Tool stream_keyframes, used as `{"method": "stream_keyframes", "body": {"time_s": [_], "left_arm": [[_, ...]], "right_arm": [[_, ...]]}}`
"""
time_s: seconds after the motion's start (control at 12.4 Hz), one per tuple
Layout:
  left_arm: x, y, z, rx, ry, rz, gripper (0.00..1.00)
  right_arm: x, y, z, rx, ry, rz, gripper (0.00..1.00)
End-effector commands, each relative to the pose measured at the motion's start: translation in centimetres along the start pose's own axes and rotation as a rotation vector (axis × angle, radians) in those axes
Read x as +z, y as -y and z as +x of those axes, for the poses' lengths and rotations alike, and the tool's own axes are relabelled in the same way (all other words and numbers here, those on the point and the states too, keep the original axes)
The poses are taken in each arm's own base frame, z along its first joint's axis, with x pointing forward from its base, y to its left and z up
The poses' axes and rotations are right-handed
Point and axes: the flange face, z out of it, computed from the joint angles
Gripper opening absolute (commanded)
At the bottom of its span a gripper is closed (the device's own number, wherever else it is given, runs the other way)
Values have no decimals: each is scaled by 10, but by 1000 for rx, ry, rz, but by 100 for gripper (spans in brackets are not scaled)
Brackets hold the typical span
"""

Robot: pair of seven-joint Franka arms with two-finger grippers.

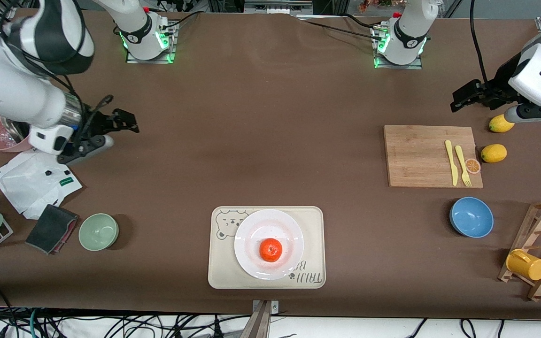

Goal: Place orange and plate with both arms

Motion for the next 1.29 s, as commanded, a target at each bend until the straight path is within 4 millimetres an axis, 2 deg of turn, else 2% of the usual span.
{"method": "stream_keyframes", "body": {"time_s": [0.0,0.24,0.4,1.21], "left_arm": [[-5,0,2,3,11,-24,100],[-5,0,2,3,11,-24,100],[-5,0,2,3,12,-23,100],[-4,1,2,3,18,-22,100]], "right_arm": [[-46,-12,0,74,8,-61,100],[-76,1,-9,150,36,-99,100],[-94,2,-14,147,24,-106,100],[-98,-2,-13,152,19,-133,100]]}}
